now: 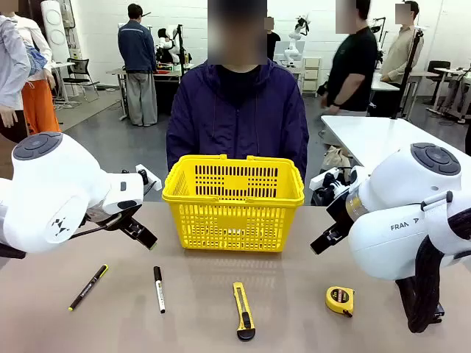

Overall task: Place the items the person wants into the basket.
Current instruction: Pick up the item the person points to and place it in the Market Basket.

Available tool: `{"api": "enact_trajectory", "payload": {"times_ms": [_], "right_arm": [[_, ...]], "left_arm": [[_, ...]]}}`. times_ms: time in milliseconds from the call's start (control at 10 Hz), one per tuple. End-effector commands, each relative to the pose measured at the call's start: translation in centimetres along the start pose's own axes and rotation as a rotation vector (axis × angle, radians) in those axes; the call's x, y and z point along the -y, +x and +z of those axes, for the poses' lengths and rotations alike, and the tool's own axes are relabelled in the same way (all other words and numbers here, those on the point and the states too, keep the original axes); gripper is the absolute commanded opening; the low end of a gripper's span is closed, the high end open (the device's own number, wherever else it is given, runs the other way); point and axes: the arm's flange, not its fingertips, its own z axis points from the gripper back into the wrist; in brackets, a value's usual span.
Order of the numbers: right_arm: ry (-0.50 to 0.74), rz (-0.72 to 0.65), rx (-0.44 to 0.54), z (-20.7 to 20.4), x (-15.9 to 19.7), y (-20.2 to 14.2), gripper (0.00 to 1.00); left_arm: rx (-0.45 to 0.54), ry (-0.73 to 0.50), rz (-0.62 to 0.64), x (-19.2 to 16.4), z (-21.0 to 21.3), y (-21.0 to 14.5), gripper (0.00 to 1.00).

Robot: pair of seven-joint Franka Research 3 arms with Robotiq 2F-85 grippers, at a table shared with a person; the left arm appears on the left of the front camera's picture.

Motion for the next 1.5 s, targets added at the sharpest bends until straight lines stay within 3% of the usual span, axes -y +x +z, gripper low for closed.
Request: {"api": "enact_trajectory", "payload": {"times_ms": [0,1400], "right_arm": [[0.0,0.0,0.0,0.0,0.0,0.0,1.0],[0.0,0.0,0.0,0.0,0.0,0.0,1.0]], "left_arm": [[0.0,0.0,0.0,0.0,0.0,0.0,1.0],[0.0,0.0,0.0,0.0,0.0,0.0,1.0]]}}
